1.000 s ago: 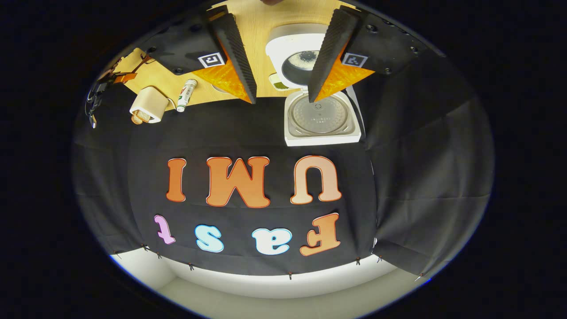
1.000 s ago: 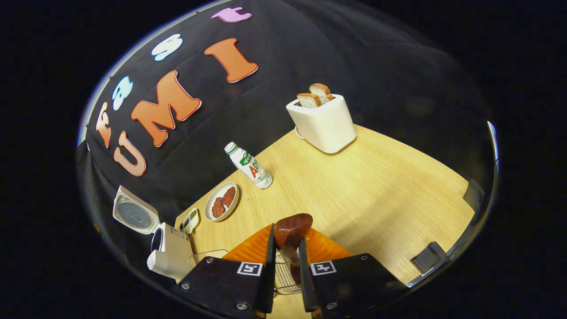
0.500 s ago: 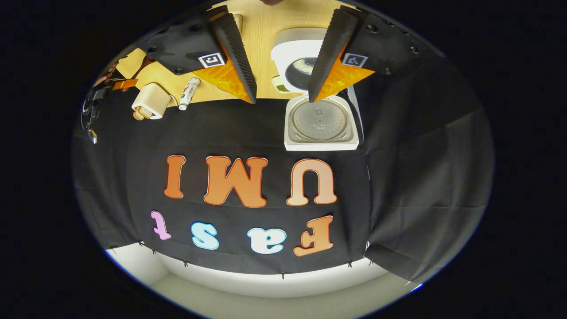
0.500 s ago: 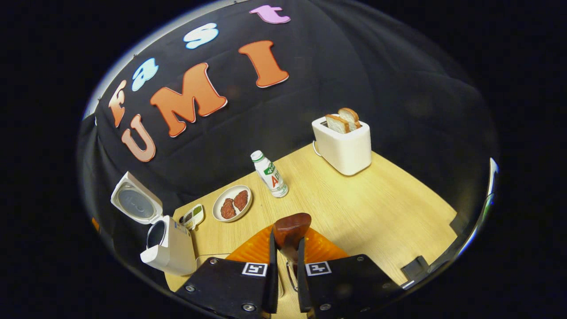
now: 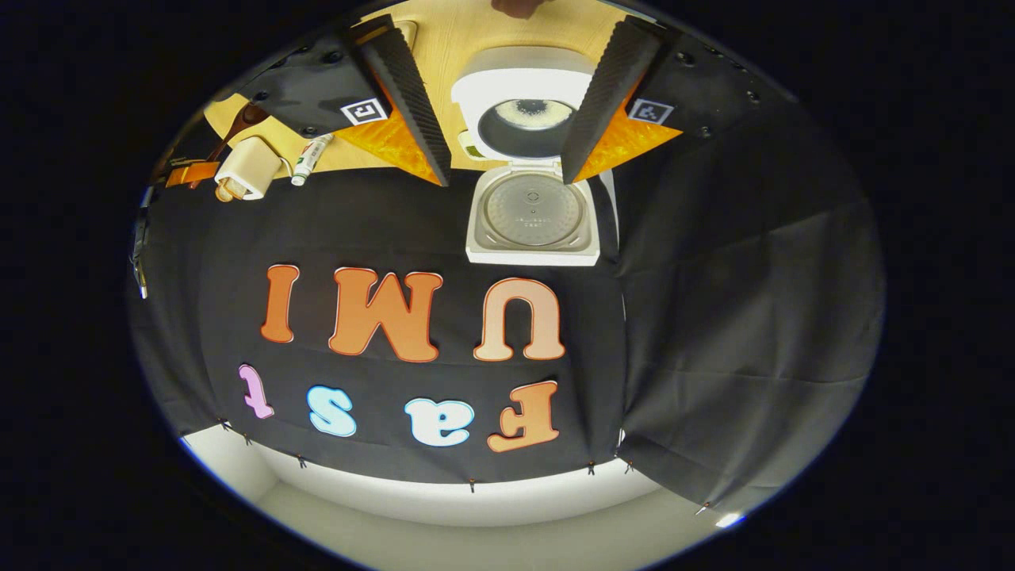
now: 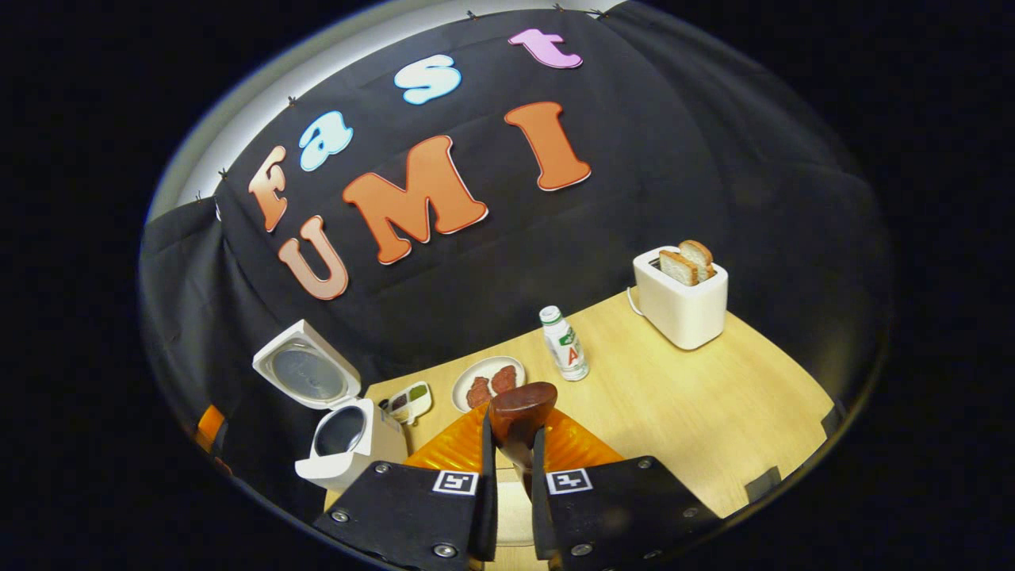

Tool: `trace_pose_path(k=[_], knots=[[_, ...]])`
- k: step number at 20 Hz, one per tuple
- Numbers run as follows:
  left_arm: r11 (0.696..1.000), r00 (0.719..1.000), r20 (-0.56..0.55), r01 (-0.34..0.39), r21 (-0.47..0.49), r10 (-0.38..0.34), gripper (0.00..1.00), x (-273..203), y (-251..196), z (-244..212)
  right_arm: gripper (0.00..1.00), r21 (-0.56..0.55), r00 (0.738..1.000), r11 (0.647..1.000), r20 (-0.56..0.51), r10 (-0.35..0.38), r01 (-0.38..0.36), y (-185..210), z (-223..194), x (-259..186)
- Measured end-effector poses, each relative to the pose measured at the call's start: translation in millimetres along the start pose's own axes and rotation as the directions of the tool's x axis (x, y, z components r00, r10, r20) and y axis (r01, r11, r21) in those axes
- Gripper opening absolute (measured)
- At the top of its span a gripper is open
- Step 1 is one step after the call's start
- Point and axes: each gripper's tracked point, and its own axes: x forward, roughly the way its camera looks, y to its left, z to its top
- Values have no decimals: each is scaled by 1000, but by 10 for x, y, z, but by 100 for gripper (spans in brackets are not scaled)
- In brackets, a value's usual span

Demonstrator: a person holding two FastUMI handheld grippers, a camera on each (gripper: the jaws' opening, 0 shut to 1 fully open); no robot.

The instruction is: Close the left gripper, press the button to open the rice cooker; take a wooden spoon from the chopstick holder with the right hand, scoop a spoonful of rice and pour it into the rice cooker, then put the wooden spoon back into the chopstick holder.

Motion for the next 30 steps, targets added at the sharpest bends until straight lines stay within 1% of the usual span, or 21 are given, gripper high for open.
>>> trace_pose_path(k=[4, 6, 8, 11, 12, 13, 14, 16, 18, 21, 26, 28, 30], knots=[[1000, 1000, -8, -25, -18, 25, 94, -24, 172, -38, 17, 1, 998, 998, -30, 56, -56, 276, -200, 70], [999, 1000, -9, -30, -14, 29, 94, -53, 218, -46, 17, -28, 997, 997, -41, 68, -69, 353, -333, 138], [999, 999, -9, -36, -5, 36, 94, -62, 259, -50, 17, -99, 997, 994, -63, 31, -38, 303, -545, 238], [999, 999, -14, -40, 15, 40, 94, -120, 246, -83, 17, -145, 995, 989, -103, 5, -20, 296, -822, 361], [999, 999, -14, -39, 25, 39, 94, -128, 245, -88, 13, -162, 993, 987, -118, -7, -13, 276, -922, 405], [999, 999, -11, -44, 33, 44, 94, -152, 250, -92, 17, -177, 990, 984, -137, -22, -2, 251, -1017, 461], [998, 999, -12, -46, 37, 46, 94, -159, 255, -101, 17, -184, 988, 983, -153, -32, 3, 238, -1094, 489], [998, 998, -15, -53, 41, 53, 94, -165, 279, -122, 18, -203, 985, 979, -166, -52, 18, 195, -1184, 552], [997, 998, -18, -66, 38, 67, 94, -149, 339, -129, 17, -252, 985, 966, -151, -88, 48, 98, -1186, 590], [997, 997, -21, -72, 33, 73, 94, -145, 379, -142, 17, -290, 985, 956, -149, -87, 40, 108, -1289, 648], [996, 997, -25, -79, 39, 80, 94, -142, 401, -158, 18, -404, 991, 915, -116, -66, 14, 224, -1435, 633], [996, 997, -25, -78, 45, 79, 94, -139, 397, -169, 17, -429, 992, 903, -111, -61, 7, 289, -1482, 609], [996, 997, -21, -80, 49, 81, 95, -135, 417, -165, 18, -432, 992, 902, -118, -55, -2, 356, -1575, 579]])
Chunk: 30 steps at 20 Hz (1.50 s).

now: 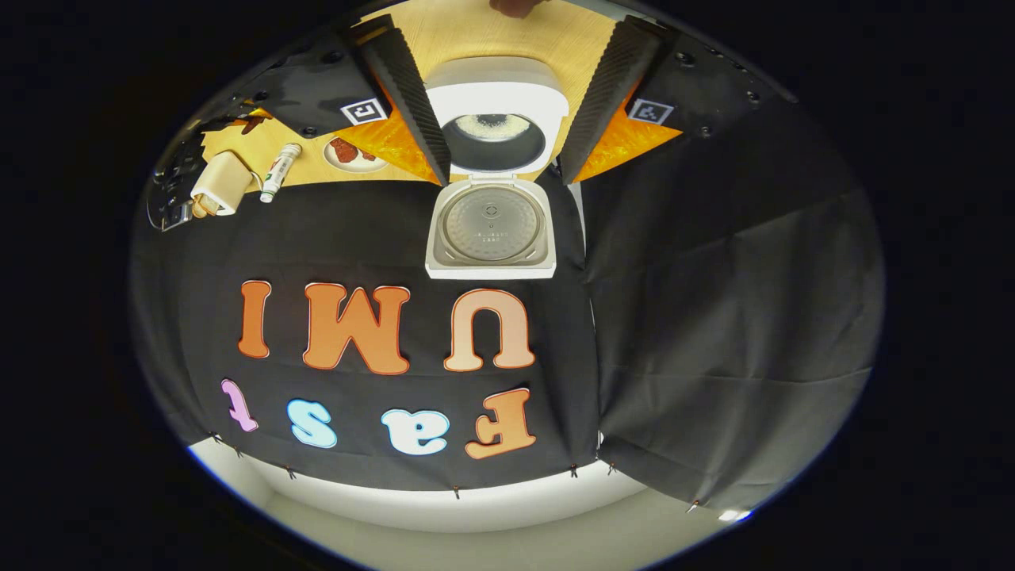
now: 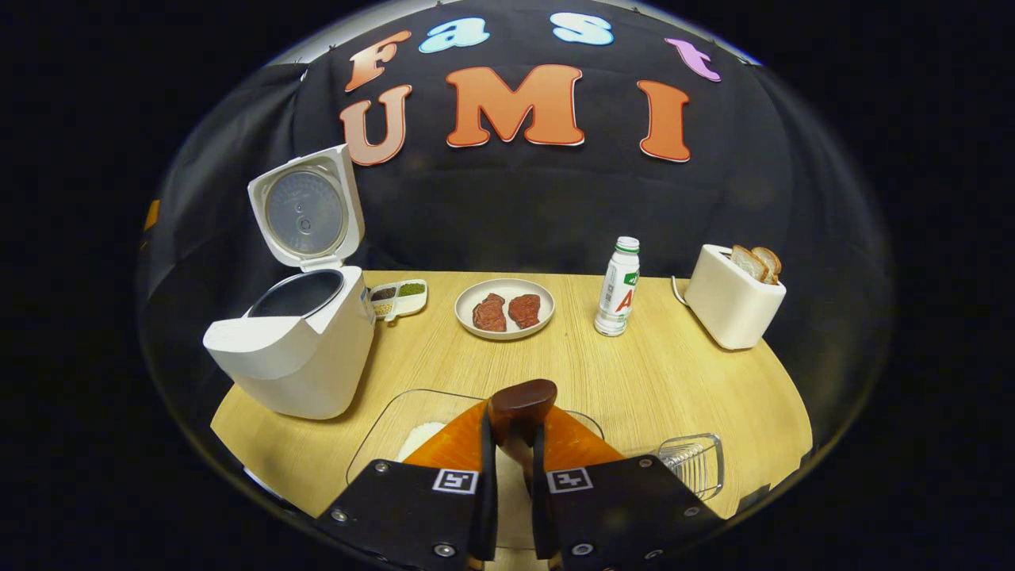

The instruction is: Close the left gripper, press the button to open the rice cooker; take a wooden spoon from the chopstick holder with the right hand, scoop a spoonful of rice and pour it into the rice cooker, then put the wooden spoon back into the chopstick holder.

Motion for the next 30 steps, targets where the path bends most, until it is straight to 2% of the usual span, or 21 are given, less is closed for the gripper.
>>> trace_pose_path(k=[6, 9, 12, 15, 16, 18, 20, 23, 28, 30], knots=[[1000, 1000, -5, -13, -3, 13, 94, -11, 117, -51, 17, 28, 997, 998, -47, 56, -54, 364, -168, -64], [1000, 1000, -11, -19, -9, 19, 94, -7, 216, -74, 18, 75, 997, 997, -63, 42, -37, 378, -150, -29], [1000, 1000, -18, -18, -12, 18, 94, 20, 288, -112, 18, 222, 996, 975, -88, 29, -9, 271, -126, 34], [1000, 999, -27, -18, -10, 17, 94, 68, 352, -138, 17, 407, 994, 913, -106, 32, 15, 111, -104, 111], [1000, 1000, -28, -14, -10, 14, 94, 85, 357, -146, 13, 456, 993, 890, -113, 33, 22, 43, -121, 125], [1000, 1000, -29, -6, -10, 6, 95, 117, 350, -143, 18, 565, 991, 825, -123, 47, 31, -57, -141, 169], [1000, 999, -34, 2, -5, -2, 94, 144, 335, -159, 18, 646, 990, 762, -129, 55, 42, -145, -178, 207], [1000, 999, -48, 16, -6, -16, 95, 190, 292, -188, 17, 717, 989, 696, -129, 68, 46, -214, -214, 222], [1000, 998, -52, 31, -7, -31, 94, 268, 205, -168, 17, 784, 987, 620, -124, 103, 34, -211, -243, 258], [999, 998, -49, 34, -4, -35, 94, 260, 174, -159, 17, 790, 986, 612, -116, 120, 19, -165, -224, 260]])
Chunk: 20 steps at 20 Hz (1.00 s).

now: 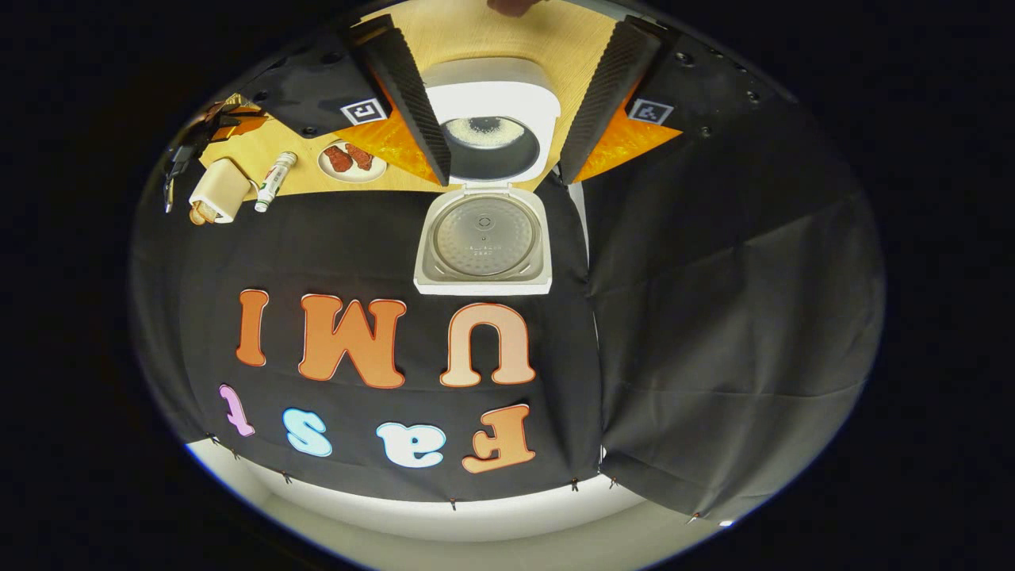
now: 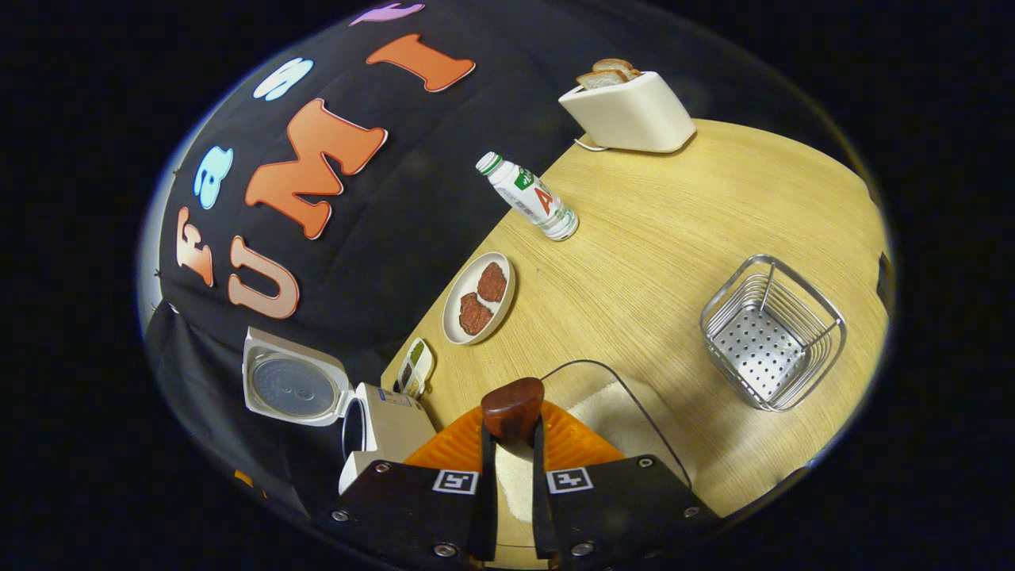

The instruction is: Close the left gripper, press the button to open the rice cooker; take a wooden spoon from the chopstick holder with the right hand, scoop a spoonful of rice and pour it into the rice cooker, then put the wooden spoon back into the chopstick holder.

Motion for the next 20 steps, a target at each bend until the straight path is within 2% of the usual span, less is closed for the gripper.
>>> trace_pose_path(k=[5, 12, 16, 20], knots=[[1000, 1000, -2, -6, -3, 6, 94, 6, -7, -22, 18, -28, 1000, 999, -17, 21, -22, 151, -54, 47], [1000, 1000, -15, -24, -15, 24, 94, 31, 39, -68, 17, 106, 996, 993, -67, 62, -55, 131, -125, 101], [1000, 1000, -11, -25, -12, 25, 95, 59, 31, -41, 18, 274, 989, 957, -85, 122, -95, 1, -136, 101], [1000, 1000, -12, -19, -9, 19, 95, 80, 2, -24, 17, 424, 978, 892, -61, 201, -156, -140, -50, 75]])
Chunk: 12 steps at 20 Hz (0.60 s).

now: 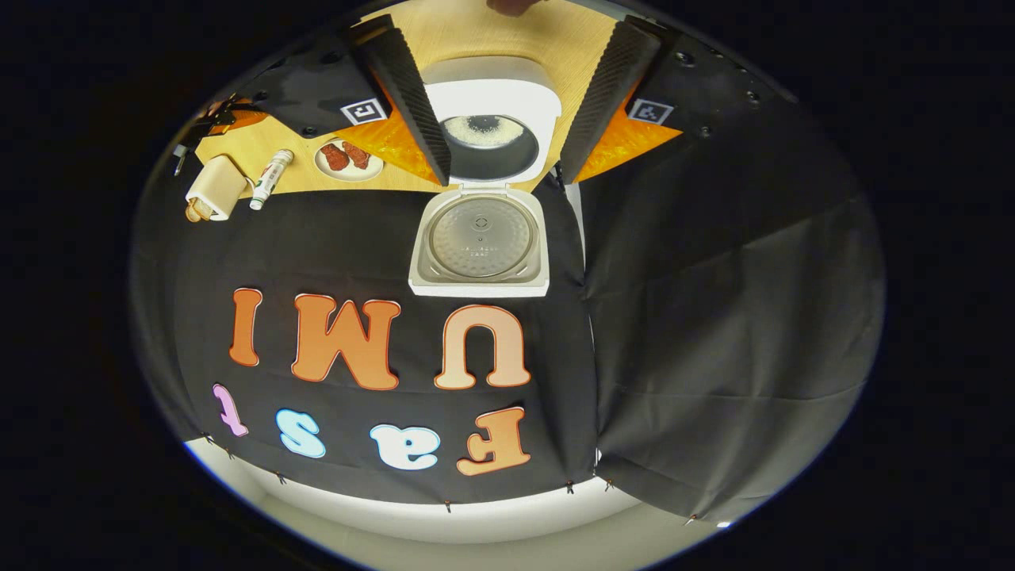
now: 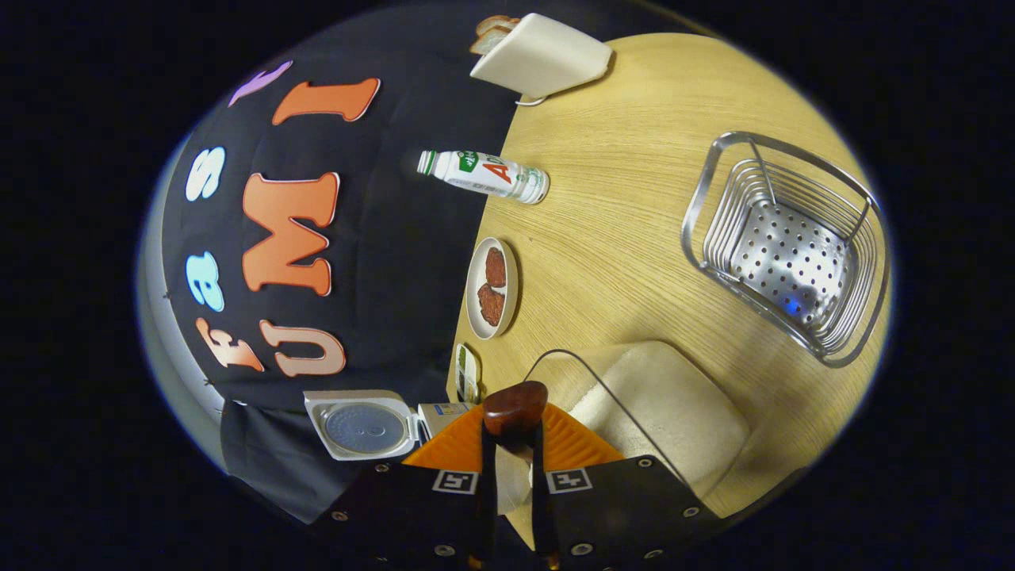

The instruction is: Close the left gripper, press the button to open the rice cooker; take a wooden spoon from the chopstick holder with the right hand, scoop a spoonful of rice and pour it into the rice cooker, then put the wooden spoon back into the chopstick holder.

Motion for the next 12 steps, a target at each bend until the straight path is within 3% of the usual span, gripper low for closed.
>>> trace_pose_path(k=[5, 12], knots=[[1000, 1000, 8, 21, 23, -21, 94, 22, -80, 47, 17, 73, 993, 991, 0, 115, -114, 163, 159, -150], [999, 999, 19, 34, 24, -35, 94, 47, -144, 87, 17, 208, 963, 941, 13, 270, -266, 507, 302, -337]])
